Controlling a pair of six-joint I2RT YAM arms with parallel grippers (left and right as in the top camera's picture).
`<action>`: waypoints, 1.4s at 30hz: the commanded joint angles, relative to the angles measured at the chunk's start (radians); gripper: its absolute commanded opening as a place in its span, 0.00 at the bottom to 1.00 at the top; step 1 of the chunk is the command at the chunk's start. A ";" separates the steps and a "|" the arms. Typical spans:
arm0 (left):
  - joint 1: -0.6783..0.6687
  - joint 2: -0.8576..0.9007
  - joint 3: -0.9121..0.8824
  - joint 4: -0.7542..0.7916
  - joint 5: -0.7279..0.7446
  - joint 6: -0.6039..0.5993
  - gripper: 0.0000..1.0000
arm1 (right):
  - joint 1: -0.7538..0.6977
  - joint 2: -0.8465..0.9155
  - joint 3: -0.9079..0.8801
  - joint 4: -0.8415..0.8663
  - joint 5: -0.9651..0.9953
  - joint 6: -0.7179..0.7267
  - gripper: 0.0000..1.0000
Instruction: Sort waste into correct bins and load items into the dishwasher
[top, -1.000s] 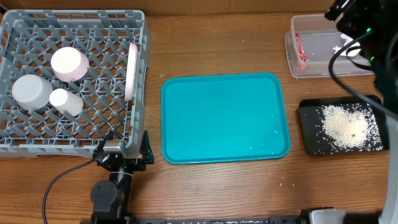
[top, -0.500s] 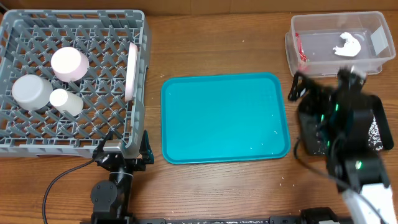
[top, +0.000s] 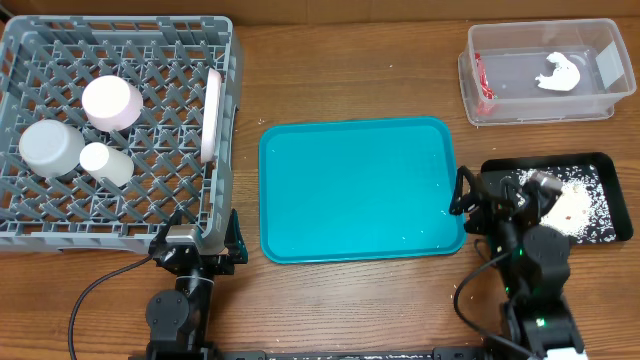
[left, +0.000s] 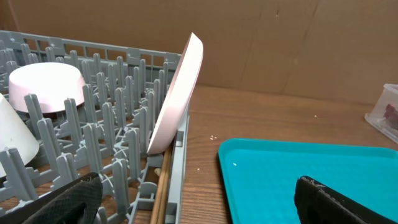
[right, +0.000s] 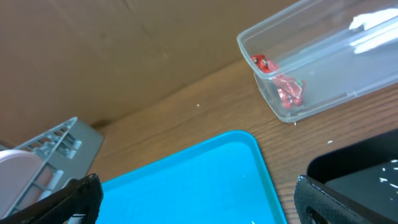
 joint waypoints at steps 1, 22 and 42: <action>-0.006 -0.011 -0.005 0.000 -0.013 0.012 1.00 | 0.002 -0.106 -0.091 0.037 -0.009 -0.007 1.00; -0.006 -0.011 -0.005 0.000 -0.013 0.012 1.00 | -0.062 -0.568 -0.256 -0.112 -0.020 -0.146 1.00; -0.006 -0.011 -0.005 0.000 -0.013 0.012 1.00 | -0.129 -0.568 -0.256 -0.114 -0.005 -0.374 1.00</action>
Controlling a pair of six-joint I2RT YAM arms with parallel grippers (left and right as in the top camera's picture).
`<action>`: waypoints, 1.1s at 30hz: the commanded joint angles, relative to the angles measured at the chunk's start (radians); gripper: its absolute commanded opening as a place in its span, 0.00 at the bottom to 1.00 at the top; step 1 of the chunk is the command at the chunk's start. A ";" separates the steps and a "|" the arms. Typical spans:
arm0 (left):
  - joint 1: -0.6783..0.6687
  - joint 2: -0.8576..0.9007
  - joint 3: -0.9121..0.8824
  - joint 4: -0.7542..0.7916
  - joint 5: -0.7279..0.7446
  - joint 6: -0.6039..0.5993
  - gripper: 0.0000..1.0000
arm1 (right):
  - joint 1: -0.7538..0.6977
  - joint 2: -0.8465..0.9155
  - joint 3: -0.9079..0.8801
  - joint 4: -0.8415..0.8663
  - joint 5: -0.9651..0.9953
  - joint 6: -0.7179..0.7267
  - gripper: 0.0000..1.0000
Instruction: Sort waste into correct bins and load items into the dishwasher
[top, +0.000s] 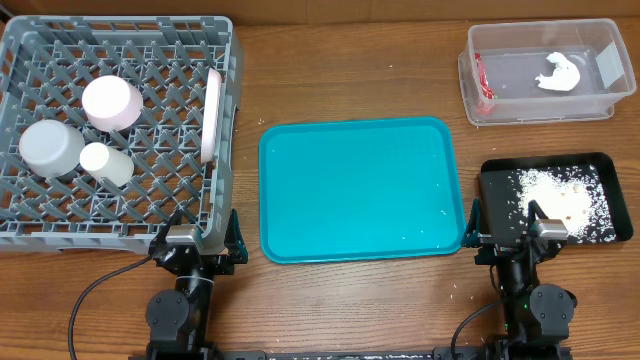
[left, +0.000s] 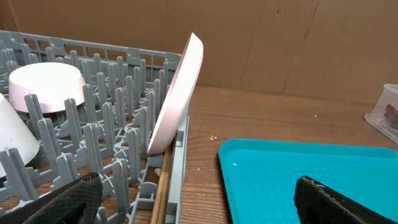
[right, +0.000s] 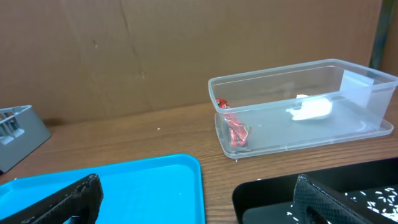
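The grey dishwasher rack at the left holds a pink bowl, a white cup, a smaller white cup and a pink plate standing on edge. The plate and bowl also show in the left wrist view. The teal tray lies bare in the middle. A clear bin holds a red wrapper and white waste. A black tray holds rice. My left gripper and right gripper are both open and hold nothing.
Both arms sit at the table's near edge, the left below the rack's corner, the right below the black tray. A brown cardboard wall stands behind the table. Grains of rice lie scattered on the wood near the right arm.
My right arm has drawn back from over the black tray's left part to the table's near edge, and its camera now faces level toward the clear bin. The left arm has not moved.
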 joint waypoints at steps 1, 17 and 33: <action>-0.006 -0.011 -0.005 0.001 -0.013 0.012 1.00 | -0.005 -0.011 -0.011 0.004 0.007 -0.029 0.99; -0.006 -0.011 -0.005 0.001 -0.013 0.012 1.00 | -0.003 -0.011 -0.011 0.003 -0.002 -0.092 1.00; -0.006 -0.011 -0.005 0.001 -0.013 0.012 1.00 | -0.003 -0.010 -0.011 0.005 -0.002 -0.093 1.00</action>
